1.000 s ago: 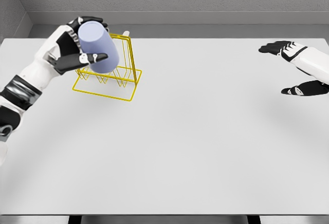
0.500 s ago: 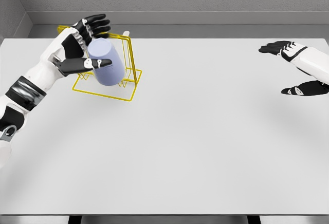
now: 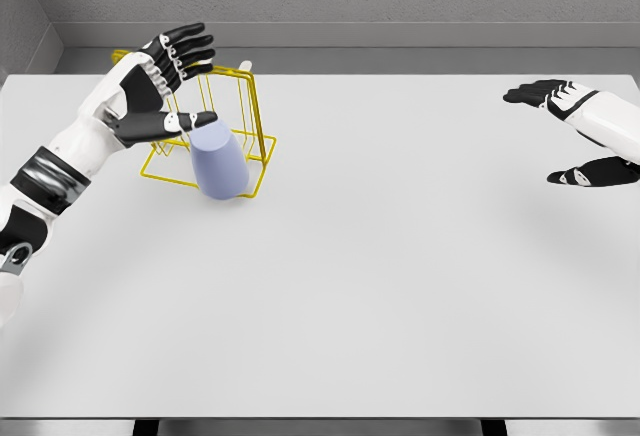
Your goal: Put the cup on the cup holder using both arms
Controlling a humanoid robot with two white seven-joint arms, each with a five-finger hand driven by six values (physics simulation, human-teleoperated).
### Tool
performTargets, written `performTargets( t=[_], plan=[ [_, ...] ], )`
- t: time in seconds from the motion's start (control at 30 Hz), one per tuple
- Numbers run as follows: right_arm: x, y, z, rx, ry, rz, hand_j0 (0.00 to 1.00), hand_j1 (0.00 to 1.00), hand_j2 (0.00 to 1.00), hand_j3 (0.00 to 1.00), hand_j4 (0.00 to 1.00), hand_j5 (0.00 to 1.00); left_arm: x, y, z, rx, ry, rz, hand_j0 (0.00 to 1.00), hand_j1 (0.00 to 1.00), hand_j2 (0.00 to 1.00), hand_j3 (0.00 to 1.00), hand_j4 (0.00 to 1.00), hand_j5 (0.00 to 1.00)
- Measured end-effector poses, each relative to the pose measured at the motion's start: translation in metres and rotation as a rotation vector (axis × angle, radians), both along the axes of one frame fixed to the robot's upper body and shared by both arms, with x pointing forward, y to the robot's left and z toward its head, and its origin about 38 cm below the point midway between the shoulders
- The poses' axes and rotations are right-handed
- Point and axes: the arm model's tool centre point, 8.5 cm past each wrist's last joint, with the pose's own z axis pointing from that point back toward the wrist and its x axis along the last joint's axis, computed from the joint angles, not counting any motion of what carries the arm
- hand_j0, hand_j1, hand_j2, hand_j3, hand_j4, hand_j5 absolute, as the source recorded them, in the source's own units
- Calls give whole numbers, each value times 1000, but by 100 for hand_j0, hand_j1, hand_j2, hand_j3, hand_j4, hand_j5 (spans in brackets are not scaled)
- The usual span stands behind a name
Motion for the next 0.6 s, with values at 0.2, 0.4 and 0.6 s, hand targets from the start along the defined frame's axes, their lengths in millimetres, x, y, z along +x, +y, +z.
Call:
performTargets(
  t=[0.2, 0.4, 0.6],
  plan=[
    [0, 0, 0, 0, 0, 0, 100, 100, 100, 100, 100, 100, -5, -1, 7, 1, -24, -12, 85, 85, 85, 85, 85, 85],
    [0, 0, 0, 0, 0, 0, 100, 100, 100, 100, 100, 100, -19, 18, 16, 45, -47, -1, 86, 86, 86, 86, 86, 86],
    [0, 0, 0, 0, 0, 0, 100, 100, 100, 100, 100, 100, -38, 59, 16, 55, -75, 62, 91, 91, 91, 91, 91, 91]
  ],
)
